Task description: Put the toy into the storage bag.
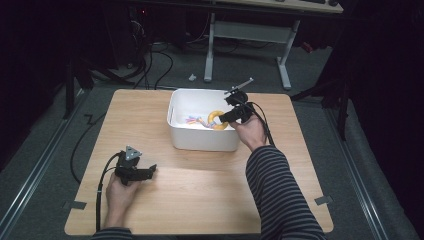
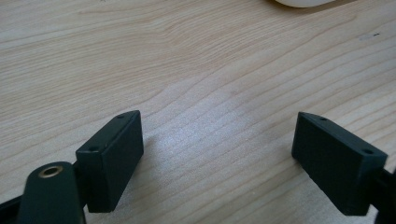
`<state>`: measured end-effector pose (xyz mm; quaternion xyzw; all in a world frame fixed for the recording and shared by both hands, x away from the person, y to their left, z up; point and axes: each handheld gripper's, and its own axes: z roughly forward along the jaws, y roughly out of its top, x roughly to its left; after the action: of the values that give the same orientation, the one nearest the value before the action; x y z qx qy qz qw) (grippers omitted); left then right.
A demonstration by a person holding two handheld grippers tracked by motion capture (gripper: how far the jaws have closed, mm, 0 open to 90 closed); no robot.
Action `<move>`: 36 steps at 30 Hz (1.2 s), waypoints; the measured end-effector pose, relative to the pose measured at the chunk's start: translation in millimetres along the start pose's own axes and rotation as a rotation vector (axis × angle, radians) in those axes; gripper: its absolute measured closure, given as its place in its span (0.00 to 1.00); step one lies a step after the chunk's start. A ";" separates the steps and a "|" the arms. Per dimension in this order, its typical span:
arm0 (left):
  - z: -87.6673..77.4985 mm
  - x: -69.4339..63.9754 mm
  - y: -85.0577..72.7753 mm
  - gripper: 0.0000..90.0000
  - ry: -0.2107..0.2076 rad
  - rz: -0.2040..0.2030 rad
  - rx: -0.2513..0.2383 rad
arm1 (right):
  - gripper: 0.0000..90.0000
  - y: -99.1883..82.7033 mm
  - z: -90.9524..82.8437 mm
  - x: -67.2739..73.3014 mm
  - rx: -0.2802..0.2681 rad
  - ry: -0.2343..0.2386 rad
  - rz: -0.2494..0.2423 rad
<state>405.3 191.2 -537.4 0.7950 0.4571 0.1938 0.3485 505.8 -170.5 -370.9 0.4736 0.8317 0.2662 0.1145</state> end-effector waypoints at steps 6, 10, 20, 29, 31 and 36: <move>0.0 -0.1 0.0 0.19 0.000 -0.001 -0.001 | 0.75 -0.8 0.7 0.1 0.005 0.006 0.007; 0.0 0.0 0.0 0.19 0.000 0.000 0.000 | 0.75 -0.6 1.6 0.4 0.009 0.003 0.006; 0.0 0.0 0.0 0.19 0.000 0.000 0.000 | 0.75 -0.8 6.2 2.3 0.022 -0.005 -0.007; 0.0 -0.1 0.0 0.19 0.000 0.000 0.000 | 0.58 -3.2 -3.2 -0.4 -0.036 -0.005 -0.017; 0.0 -0.1 0.0 0.19 0.000 0.001 0.000 | 0.57 -5.0 -7.7 -1.9 -0.054 -0.005 -0.013; 0.0 -0.1 0.0 0.19 0.000 0.001 0.000 | 0.55 -11.6 -21.1 -9.6 -0.097 -0.016 -0.001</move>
<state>405.2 191.2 -537.4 0.7952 0.4569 0.1940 0.3483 493.1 -190.5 -360.3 0.4691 0.8171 0.3023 0.1443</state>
